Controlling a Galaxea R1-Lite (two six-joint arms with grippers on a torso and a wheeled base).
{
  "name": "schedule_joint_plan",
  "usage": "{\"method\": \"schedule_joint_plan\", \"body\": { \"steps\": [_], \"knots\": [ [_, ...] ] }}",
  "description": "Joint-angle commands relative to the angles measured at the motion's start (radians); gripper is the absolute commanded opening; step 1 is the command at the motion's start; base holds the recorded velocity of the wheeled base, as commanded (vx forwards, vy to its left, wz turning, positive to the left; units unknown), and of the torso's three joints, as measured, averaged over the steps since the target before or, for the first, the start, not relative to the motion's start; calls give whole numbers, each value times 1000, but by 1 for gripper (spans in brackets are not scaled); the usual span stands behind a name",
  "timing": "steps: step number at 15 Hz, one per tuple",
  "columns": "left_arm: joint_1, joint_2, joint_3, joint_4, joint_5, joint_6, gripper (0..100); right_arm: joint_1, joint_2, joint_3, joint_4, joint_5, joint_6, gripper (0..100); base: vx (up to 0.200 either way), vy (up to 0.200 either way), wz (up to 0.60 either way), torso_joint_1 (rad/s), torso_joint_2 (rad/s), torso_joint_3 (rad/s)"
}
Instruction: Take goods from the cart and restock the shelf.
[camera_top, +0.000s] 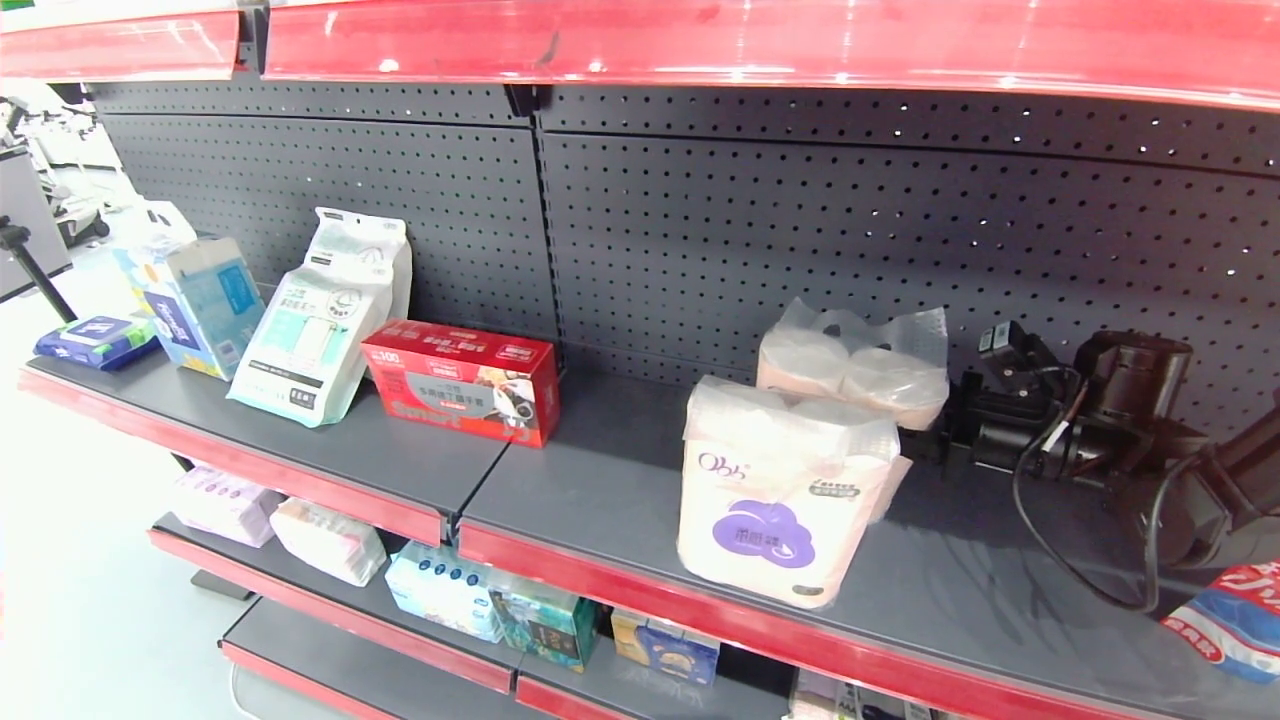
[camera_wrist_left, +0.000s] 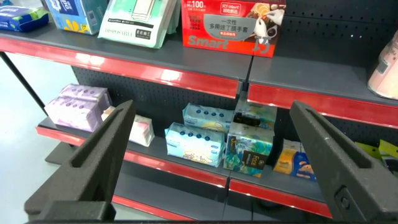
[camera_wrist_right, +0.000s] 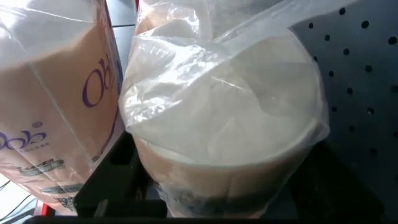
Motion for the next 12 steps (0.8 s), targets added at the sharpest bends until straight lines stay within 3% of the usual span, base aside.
{"method": "schedule_joint_plan", "body": {
  "steps": [1, 12],
  "knots": [
    [0, 1, 0, 0, 0, 0, 100, -2, 0, 6, 9, 1, -1, 0, 0, 0, 0, 0, 0, 0],
    [0, 1, 0, 0, 0, 0, 100, 44, 33, -34, 32, 55, 16, 0, 0, 0, 0, 0, 0, 0]
  ]
}}
